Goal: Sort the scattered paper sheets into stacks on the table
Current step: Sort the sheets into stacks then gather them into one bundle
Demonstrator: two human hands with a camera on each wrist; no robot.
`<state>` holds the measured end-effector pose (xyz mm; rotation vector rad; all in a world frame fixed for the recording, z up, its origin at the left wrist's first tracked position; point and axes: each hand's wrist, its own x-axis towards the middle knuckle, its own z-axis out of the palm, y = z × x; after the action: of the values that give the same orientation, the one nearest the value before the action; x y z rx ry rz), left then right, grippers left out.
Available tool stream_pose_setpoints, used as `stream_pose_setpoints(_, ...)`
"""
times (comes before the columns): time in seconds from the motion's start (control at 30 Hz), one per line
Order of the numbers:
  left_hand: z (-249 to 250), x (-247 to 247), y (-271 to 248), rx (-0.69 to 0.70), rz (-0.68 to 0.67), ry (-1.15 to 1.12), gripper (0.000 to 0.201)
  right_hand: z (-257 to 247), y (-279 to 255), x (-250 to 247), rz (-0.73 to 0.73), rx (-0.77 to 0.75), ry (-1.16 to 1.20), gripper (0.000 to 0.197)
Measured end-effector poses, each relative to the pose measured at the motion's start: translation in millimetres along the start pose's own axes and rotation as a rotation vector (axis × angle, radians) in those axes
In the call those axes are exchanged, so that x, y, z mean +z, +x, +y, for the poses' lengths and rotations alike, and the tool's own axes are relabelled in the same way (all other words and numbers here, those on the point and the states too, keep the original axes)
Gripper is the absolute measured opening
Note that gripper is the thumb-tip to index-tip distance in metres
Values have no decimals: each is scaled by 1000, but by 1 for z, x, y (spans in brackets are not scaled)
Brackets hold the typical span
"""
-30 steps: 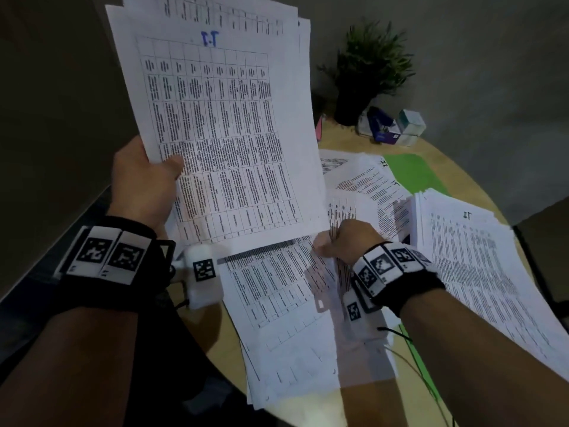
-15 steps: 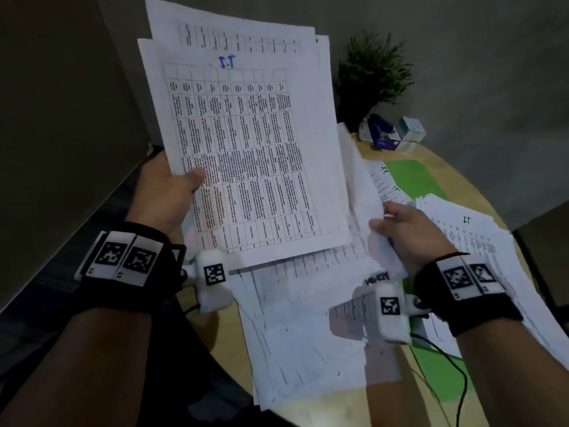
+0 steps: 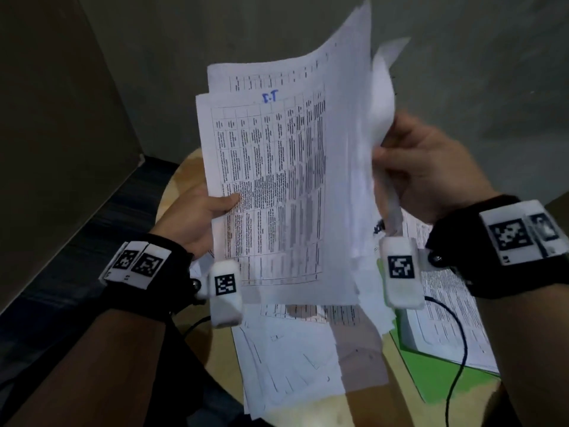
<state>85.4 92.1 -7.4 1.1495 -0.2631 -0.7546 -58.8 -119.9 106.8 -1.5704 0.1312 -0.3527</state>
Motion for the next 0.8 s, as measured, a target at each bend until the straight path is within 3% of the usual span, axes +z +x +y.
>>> stream_pose_setpoints(0.13, 1, 5, 2, -46, -61, -70, 56, -19, -5, -2, -94, -68, 156, 41)
stream_pose_setpoints(0.23, -1, 13, 1, -54, -98, -95, 58, -18, -8, -11, -44, -53, 109, 48)
stream_pose_setpoints(0.3, -2, 19, 1, -56, -107, -78, 58, -10, -12, -18, 12, -15, 63, 41)
stream_pose_setpoints(0.37, -3, 19, 3, -45, -70, -39, 60, 0, -16, -23, 103, 50, -26, 28)
stream_pose_setpoints(0.53, -5, 14, 9, 38, 118, 88, 47, 33, -24, -36, 247, 178, -287, 25)
stream_pose_setpoints(0.6, -5, 13, 11, 67, 183, 114, 43, 40, -27, -35, 248, 217, -226, 17)
stream_pose_setpoints(0.73, -4, 9, 10, 103, 147, 197, 41, 50, -29, -26, 248, 256, -60, 16)
stream_pose_setpoints(0.8, -3, 6, 8, 164, 195, 246, 44, 56, -28, -24, 241, 293, -45, 13)
